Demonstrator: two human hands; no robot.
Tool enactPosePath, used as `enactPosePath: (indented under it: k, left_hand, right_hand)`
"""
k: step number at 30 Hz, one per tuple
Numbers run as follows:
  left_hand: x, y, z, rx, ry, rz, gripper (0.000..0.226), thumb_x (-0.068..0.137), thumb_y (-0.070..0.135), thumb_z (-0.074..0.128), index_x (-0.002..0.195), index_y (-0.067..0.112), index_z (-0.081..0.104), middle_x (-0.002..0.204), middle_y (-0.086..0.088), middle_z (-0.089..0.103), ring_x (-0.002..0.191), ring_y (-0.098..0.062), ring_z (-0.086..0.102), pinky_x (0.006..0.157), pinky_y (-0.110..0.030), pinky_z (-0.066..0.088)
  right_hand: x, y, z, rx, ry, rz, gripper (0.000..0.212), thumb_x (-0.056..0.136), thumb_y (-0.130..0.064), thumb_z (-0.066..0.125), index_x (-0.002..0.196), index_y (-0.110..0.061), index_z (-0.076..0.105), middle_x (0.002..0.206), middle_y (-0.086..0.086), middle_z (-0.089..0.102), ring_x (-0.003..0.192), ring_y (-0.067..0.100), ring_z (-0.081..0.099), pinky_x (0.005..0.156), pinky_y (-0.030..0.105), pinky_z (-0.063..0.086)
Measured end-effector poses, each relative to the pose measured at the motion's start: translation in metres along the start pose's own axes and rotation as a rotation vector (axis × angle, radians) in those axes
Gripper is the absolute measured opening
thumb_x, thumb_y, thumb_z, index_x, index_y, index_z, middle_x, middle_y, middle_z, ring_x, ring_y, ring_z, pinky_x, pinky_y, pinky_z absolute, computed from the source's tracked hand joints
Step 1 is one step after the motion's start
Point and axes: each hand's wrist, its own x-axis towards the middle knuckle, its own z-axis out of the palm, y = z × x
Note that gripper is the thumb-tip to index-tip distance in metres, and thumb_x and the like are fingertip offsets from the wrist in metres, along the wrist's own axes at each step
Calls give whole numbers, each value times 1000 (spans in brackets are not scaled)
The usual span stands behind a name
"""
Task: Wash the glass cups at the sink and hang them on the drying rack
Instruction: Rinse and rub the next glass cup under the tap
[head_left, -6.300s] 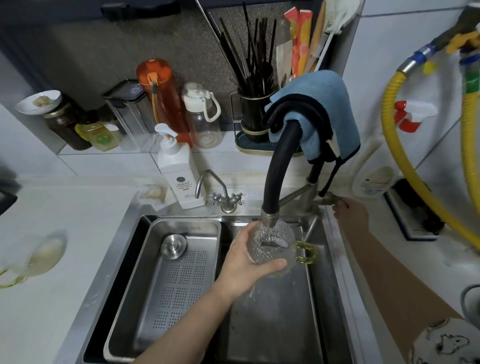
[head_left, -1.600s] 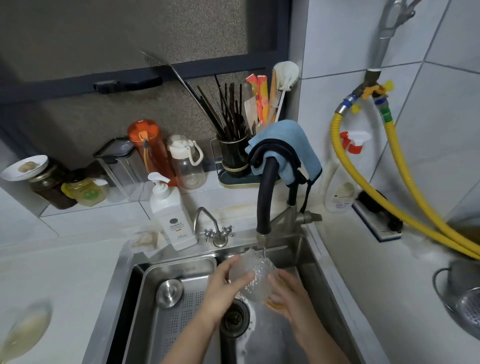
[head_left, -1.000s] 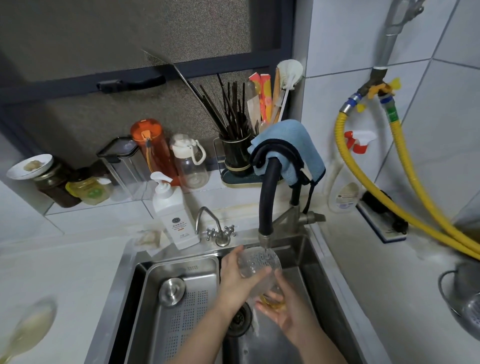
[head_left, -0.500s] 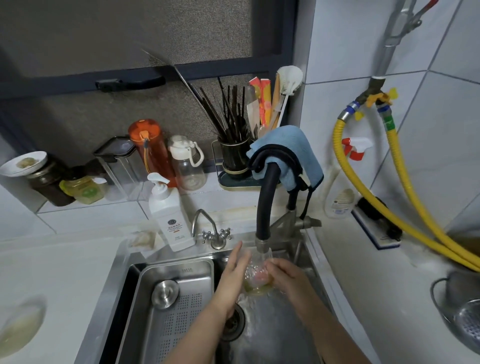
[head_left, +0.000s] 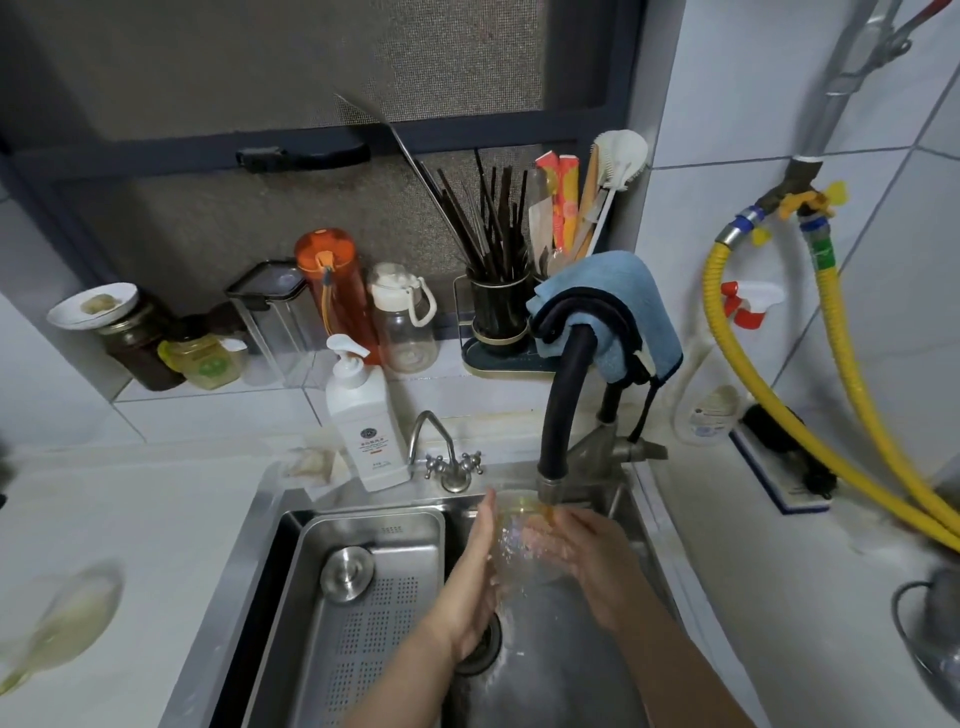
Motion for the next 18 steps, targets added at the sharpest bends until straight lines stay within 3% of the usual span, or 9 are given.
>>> enactPosePath:
  k: [3, 6, 9, 11, 16, 18]
  left_hand:
    - [-3, -13, 3, 166, 54, 56, 79, 72, 76, 59, 139, 62, 21, 149, 15, 38, 136, -10, 40, 115, -38, 31]
    - [3, -15, 3, 148, 115, 86, 83, 72, 66, 70, 144, 42, 35, 136, 8, 57, 123, -12, 56, 109, -39, 41]
    - [5, -5, 7, 41, 111, 77, 47, 92, 40, 60, 134, 23, 49, 116, -1, 71, 102, -15, 69, 82, -31, 57]
    - [7, -2, 8, 13, 98, 66, 46, 93, 37, 58, 134, 19, 49, 112, -2, 72, 95, -12, 71, 69, -26, 57]
    - [11, -6, 7, -113, 148, 59, 59, 90, 36, 62, 142, 20, 38, 114, -12, 71, 105, -26, 69, 81, -37, 57]
    - [11, -4, 6, -127, 143, 41, 52, 91, 39, 61, 137, 20, 44, 108, -12, 72, 98, -28, 70, 78, -39, 58]
  right_hand:
    - [0, -3, 1, 16, -48, 26, 25, 98, -18, 49, 96, -10, 73, 102, 12, 74, 92, 23, 72, 83, 38, 56]
    - [-7, -5, 3, 15, -152, -17, 22, 95, -13, 52, 101, -13, 73, 102, 8, 74, 96, 20, 71, 86, 34, 55]
    - [-6, -4, 5, -265, -169, -134, 23, 97, -11, 51, 106, -23, 69, 102, -1, 74, 95, 10, 69, 87, 27, 53]
    - [-4, -1, 6, -374, -116, -159, 20, 97, -20, 52, 103, -28, 68, 98, -6, 73, 90, 4, 69, 87, 28, 53]
    - [-3, 1, 12, -305, -120, -160, 17, 96, -26, 54, 99, -31, 70, 95, -9, 74, 90, 4, 69, 86, 26, 52]
    - [-6, 1, 11, -419, -194, -171, 17, 98, -27, 51, 99, -30, 68, 93, -13, 73, 89, -3, 67, 83, 15, 49]
